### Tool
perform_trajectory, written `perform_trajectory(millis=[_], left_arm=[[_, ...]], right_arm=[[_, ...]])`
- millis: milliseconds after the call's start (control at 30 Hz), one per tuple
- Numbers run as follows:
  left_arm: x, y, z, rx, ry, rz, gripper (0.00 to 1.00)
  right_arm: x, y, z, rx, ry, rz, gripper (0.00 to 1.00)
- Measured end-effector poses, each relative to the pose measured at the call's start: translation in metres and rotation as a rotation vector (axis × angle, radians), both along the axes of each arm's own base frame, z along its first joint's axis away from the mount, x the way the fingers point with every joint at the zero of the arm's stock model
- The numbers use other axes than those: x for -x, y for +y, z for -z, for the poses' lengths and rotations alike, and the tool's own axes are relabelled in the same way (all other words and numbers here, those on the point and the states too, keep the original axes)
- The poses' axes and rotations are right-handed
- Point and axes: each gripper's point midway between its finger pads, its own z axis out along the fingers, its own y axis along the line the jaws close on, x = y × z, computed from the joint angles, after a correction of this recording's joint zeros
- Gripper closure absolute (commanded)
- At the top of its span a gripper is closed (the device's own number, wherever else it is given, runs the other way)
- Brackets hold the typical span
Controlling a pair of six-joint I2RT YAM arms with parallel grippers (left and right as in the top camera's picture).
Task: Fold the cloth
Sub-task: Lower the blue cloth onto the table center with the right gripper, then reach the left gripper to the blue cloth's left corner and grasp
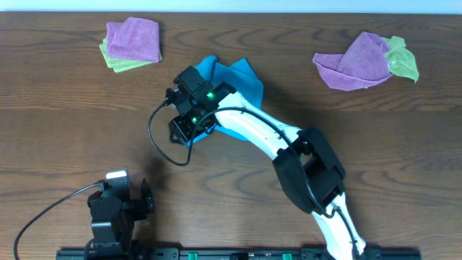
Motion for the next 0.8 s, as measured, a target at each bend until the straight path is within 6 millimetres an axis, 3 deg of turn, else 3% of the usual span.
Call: perform_trajectory(millis=[167, 267, 367, 533, 667, 800], left_arm=[[-0.003, -0.007, -0.001, 0.041, -0.012, 0.023, 0.05], [-0.007, -0.013, -0.004, 0.064, -0.036, 0.049, 0.05], [-0.017, -0.022, -0.017, 0.092, -0.105, 0.097, 0.05], [-0.018, -0.038, -0.043, 0.141, -0.124, 0.173, 0.05], [-0.016, -0.042, -0.082, 0.164, -0.046, 0.188, 0.05], [-0.025, -0.048, -0.116, 0.223, 0.127, 0.189, 0.05]], right_arm=[[-0.003, 0.001, -0.014, -0.036, 0.008, 0.008, 0.23], [-0.016, -0.007, -0.036, -0.053, -0.037, 0.039, 0.24], [-0.034, -0.031, -0.072, -0.050, -0.090, 0.103, 0.26], [-0.055, -0.098, -0.124, -0.020, -0.116, 0.241, 0.26], [-0.069, -0.141, -0.133, 0.011, -0.099, 0.334, 0.27], [-0.067, -0.168, -0.129, 0.055, -0.044, 0.371, 0.30]])
